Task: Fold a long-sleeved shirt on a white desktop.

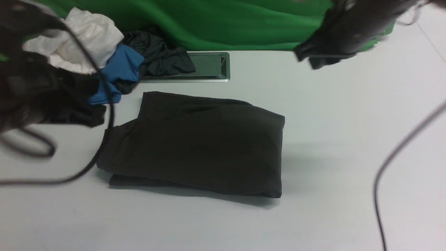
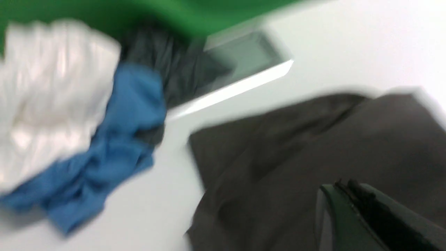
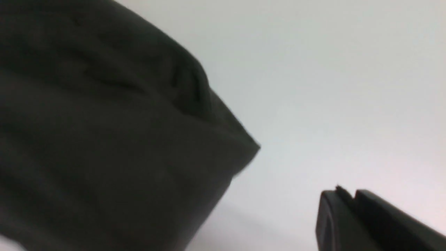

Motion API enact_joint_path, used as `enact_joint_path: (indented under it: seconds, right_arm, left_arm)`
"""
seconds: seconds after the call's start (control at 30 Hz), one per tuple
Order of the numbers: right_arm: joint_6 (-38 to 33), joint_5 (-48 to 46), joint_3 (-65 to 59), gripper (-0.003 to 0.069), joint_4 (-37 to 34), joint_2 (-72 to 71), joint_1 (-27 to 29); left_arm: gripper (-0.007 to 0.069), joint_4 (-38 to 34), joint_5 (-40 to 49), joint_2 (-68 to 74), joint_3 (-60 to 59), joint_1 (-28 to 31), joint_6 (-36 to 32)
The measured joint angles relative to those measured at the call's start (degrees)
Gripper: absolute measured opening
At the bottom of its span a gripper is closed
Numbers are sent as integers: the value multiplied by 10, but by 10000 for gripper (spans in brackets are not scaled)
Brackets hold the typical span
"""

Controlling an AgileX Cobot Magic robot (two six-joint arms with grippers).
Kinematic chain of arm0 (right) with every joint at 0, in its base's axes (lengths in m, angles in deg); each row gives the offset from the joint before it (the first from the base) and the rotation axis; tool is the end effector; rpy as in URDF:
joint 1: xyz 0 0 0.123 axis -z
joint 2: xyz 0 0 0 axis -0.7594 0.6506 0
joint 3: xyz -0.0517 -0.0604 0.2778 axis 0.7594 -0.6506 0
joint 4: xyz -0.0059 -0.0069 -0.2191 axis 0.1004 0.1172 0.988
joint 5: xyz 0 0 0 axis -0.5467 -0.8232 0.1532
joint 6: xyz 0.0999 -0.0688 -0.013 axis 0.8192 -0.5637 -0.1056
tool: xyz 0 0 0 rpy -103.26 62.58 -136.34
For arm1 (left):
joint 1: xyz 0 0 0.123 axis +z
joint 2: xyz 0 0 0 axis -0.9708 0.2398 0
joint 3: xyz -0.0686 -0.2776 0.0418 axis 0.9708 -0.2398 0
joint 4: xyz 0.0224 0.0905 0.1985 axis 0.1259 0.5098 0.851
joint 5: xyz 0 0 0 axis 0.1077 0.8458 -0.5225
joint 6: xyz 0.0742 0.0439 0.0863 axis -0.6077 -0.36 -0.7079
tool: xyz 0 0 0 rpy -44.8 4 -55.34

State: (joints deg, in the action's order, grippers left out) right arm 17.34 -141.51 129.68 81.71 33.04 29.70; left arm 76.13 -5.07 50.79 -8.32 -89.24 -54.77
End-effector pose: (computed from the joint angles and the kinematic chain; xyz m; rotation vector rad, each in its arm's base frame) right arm 0.3443 0.1259 0.3112 -0.4493 2.5654 0.1514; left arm 0.1730 -0.0480 0.3396 0.4554 1.9710 -0.0885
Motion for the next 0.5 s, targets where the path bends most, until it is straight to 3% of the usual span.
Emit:
enact_joint_path:
  seconds: [0.33,0.5]
  right_arm:
    - [75,6,-270,59,3,-293,-10]
    - [85,22,-371,59,6,-428,-10]
  left_arm:
    - [20,-20,-162,-244,-192,-105,0]
    - [20,-21,-169,-323,-251,-113,0]
